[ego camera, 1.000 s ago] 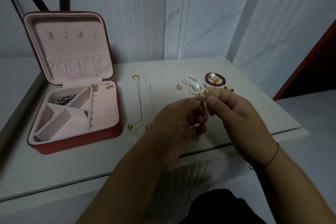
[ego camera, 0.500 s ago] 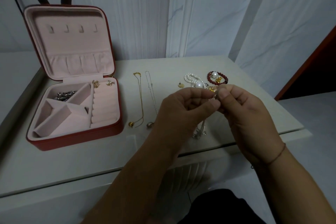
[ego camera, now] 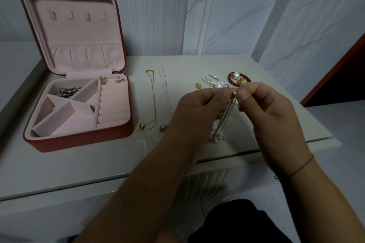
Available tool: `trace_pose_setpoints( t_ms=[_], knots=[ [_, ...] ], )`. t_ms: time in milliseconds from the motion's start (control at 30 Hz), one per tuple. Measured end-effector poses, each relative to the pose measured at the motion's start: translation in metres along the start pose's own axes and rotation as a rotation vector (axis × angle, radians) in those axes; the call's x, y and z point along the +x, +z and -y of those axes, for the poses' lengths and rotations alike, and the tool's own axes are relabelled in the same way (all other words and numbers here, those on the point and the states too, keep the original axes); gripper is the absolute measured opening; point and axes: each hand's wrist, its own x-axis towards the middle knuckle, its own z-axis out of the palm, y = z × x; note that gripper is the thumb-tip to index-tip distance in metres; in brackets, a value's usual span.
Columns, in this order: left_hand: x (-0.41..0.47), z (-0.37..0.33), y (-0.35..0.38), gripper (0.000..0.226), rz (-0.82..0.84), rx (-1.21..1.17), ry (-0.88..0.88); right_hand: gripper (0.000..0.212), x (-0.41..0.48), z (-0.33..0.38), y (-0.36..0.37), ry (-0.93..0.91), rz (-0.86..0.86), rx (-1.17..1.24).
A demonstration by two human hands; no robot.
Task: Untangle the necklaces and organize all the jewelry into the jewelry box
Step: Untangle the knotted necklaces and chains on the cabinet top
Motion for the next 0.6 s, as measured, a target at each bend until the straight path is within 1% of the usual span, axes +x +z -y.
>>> trace_pose_setpoints(
  t_ms=[200, 300, 467, 600],
  knots=[
    [0.001, -0.002, 0.002, 0.017, -0.074, -0.009, 0.099, 0.01, -0.004, 0.01, -0.003, -0.015, -0.121, -0.043],
    [0.001, -0.003, 0.003, 0.013, -0.078, -0.032, 0.135, 0.004, -0.008, 0.016, -0.002, -0.041, -0.107, -0.063],
    [0.001, -0.002, 0.002, 0.011, -0.058, -0.017, 0.138, 0.004, -0.006, 0.016, -0.002, -0.134, -0.128, -0.216],
    [0.0, -0.002, 0.002, 0.01, -0.06, 0.025, 0.134, 0.002, -0.006, 0.014, -0.002, -0.139, -0.119, -0.248]
  ],
)
